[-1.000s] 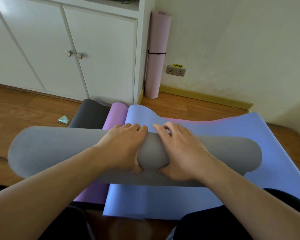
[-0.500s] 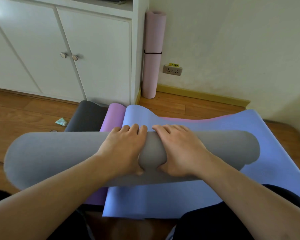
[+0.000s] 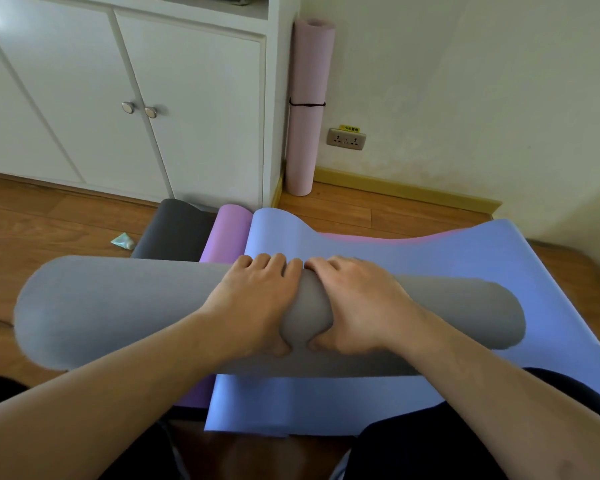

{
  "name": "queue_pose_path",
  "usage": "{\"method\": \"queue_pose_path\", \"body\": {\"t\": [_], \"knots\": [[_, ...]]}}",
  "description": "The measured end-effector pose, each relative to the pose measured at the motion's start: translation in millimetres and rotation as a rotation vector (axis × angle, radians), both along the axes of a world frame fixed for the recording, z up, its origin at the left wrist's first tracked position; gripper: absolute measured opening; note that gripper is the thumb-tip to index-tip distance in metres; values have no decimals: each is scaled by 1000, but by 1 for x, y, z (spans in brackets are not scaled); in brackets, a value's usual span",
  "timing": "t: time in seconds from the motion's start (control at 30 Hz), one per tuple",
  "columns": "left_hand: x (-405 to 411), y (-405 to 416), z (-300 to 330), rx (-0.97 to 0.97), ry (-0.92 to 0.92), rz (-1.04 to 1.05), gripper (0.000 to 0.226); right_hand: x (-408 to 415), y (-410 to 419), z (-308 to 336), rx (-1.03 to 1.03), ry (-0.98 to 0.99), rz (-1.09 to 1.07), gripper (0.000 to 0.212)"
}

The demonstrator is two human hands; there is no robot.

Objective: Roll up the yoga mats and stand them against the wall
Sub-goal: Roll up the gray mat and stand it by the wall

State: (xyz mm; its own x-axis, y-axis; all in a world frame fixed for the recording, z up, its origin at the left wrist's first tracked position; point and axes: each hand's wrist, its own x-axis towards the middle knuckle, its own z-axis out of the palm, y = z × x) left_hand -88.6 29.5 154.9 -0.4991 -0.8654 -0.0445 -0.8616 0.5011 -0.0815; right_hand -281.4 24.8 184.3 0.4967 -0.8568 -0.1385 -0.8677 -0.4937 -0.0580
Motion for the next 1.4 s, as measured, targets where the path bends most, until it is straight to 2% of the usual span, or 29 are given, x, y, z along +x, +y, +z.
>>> {"method": "queue_pose_path", "body": {"t": [0.1, 0.17, 0.3, 0.43, 0.47, 0.53, 0.63, 0.7, 0.77, 0.87, 1.0, 1.03, 1.1, 1.2, 1.3, 1.4], "knots": [[6, -5, 8, 69, 89, 36, 91, 1, 6, 0, -43, 54, 38, 125], [12, -7, 14, 112, 150, 60, 87, 1, 6, 1, -74, 101, 47, 134], [10, -3, 13, 146, 139, 60, 85, 2, 2, -3, -64, 80, 51, 104], [11, -2, 7, 85, 23, 3, 118, 0, -2, 1, -15, 29, 12, 92], [10, -2, 6, 73, -2, 1, 118, -1, -3, 2, 18, 13, -8, 92], [8, -4, 5, 56, 3, 1, 104, -3, -3, 1, 71, -9, -32, 97], [10, -7, 8, 94, 53, 16, 87, -2, 3, -1, 48, 14, -13, 121], [15, -10, 14, 139, 107, 44, 85, 1, 7, -5, -35, 68, 29, 133], [18, -11, 20, 203, 143, 72, 86, 2, 6, -9, -82, 96, 54, 129], [17, -9, 23, 278, 161, 84, 86, 2, 2, -9, -59, 52, 53, 110], [17, -8, 16, 178, 78, 22, 114, 1, -2, -3, -60, 28, 45, 97], [16, -7, 12, 142, 50, 2, 116, 0, -3, -2, -42, 22, 29, 95], [13, -6, 7, 98, 36, -14, 104, -1, -4, -2, -4, 14, 5, 92], [12, -9, 10, 109, 78, 14, 87, -2, -1, -3, -18, 32, 22, 105], [18, -14, 20, 195, 140, 68, 90, 1, 5, -4, -76, 90, 41, 125], [19, -13, 25, 261, 177, 91, 90, 4, 4, -5, -99, 111, 46, 116]]}}
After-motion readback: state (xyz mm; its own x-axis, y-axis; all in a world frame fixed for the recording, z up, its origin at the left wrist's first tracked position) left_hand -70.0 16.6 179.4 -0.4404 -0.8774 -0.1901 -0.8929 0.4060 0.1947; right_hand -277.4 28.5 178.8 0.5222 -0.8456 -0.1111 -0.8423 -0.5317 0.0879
